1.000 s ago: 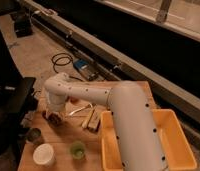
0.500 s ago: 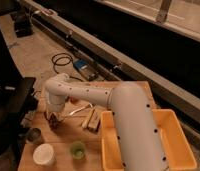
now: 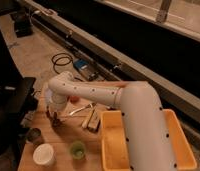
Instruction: Place grapes in red bowl
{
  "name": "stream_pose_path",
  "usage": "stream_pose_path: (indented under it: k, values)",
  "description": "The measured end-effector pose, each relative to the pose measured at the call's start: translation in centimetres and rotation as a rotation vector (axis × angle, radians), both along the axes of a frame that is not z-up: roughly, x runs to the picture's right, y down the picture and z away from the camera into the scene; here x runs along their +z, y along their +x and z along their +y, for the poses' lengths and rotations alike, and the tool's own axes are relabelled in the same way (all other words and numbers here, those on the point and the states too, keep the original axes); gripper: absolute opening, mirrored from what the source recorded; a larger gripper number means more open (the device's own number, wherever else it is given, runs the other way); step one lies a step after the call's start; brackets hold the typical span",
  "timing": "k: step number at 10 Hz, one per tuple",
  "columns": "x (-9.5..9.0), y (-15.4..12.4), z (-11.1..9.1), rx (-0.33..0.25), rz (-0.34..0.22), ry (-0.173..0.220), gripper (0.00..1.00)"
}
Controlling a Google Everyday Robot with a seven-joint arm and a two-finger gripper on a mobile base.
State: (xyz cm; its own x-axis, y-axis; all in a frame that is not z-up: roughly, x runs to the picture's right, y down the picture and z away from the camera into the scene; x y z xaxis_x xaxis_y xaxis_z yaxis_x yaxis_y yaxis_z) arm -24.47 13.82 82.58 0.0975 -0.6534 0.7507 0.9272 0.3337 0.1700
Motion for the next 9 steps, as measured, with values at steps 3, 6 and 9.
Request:
stream_pose_path:
  k: [3, 6, 9]
  values:
    - [-2.4, 2.7, -3.7, 0.075, -0.034, 0.078, 0.14]
    - [-3.0, 7.8, -6.4, 0.137, 0.022, 0.132, 0.14]
    - [-3.6, 15.5, -9.8, 0.220, 0.123, 0.178, 0.14]
